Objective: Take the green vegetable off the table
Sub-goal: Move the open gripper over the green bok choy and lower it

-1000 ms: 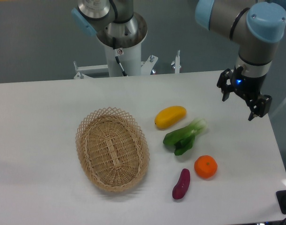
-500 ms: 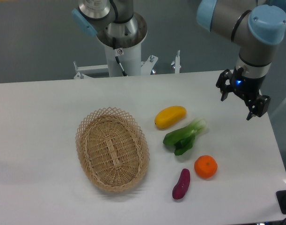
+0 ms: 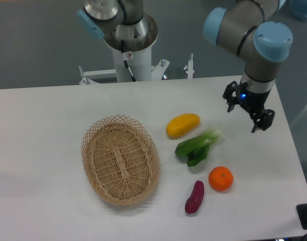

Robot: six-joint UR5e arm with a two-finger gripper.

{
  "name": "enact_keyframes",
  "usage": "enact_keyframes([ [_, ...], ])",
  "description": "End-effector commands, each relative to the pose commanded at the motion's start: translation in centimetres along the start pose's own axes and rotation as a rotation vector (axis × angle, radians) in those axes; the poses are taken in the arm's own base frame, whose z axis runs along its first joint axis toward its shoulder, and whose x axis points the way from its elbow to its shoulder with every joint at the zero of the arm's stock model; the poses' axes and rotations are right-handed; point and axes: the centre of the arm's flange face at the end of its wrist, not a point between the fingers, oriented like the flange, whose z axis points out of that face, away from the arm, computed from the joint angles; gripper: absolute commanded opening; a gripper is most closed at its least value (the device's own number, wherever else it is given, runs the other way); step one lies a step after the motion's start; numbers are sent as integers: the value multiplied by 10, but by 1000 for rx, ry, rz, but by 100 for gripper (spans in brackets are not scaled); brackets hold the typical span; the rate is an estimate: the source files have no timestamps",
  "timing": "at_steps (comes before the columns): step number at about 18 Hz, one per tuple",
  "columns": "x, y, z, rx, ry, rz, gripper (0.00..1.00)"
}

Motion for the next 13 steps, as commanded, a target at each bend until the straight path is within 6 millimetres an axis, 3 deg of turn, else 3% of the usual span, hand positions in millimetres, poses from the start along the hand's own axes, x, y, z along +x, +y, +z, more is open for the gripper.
enact_keyframes([
  [5, 18, -3, 30, 11, 21, -47, 100],
  [9, 22, -12, 52, 95, -24, -140, 100],
  [13, 28, -18, 70, 93, -15, -120, 100],
])
